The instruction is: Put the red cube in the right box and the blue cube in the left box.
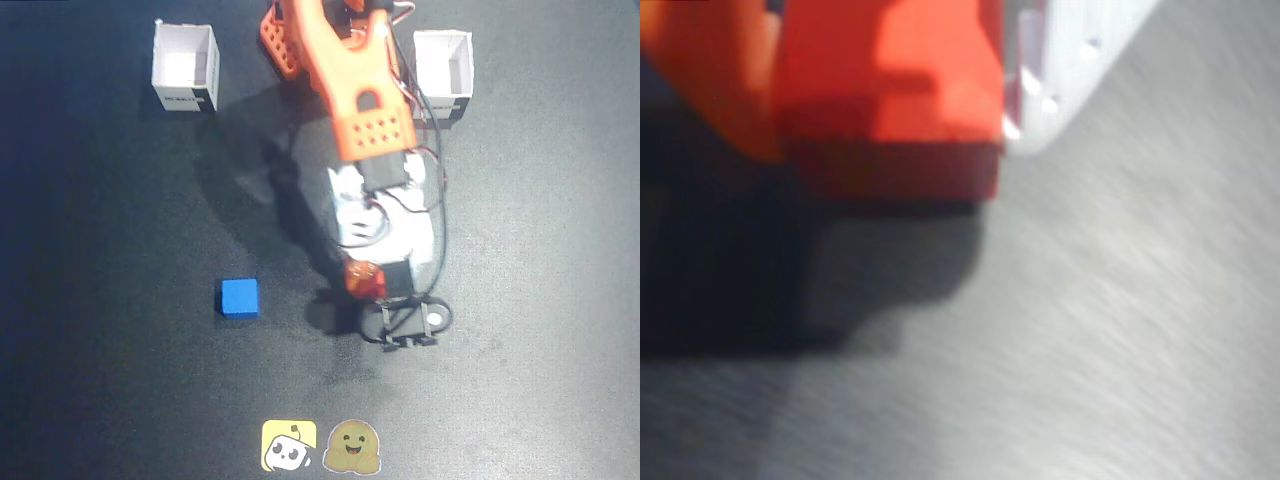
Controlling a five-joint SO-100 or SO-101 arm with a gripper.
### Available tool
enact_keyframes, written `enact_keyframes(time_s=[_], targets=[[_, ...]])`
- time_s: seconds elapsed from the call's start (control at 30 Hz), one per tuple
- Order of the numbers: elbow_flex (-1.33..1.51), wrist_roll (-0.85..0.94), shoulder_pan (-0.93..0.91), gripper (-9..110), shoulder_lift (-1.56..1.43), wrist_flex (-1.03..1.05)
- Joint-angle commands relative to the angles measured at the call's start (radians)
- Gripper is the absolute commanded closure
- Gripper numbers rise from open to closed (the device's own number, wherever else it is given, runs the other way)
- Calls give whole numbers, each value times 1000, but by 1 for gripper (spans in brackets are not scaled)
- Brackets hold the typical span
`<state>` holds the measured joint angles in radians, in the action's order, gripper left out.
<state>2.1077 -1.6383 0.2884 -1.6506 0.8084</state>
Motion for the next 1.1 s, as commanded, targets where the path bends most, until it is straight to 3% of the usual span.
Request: enact_keyframes(time_s=[0.0,0.63,1.07], targets=[[-71,49,-49,94,-110,64],[87,238,-508,93,-512,293],[91,302,-712,93,-675,474]])
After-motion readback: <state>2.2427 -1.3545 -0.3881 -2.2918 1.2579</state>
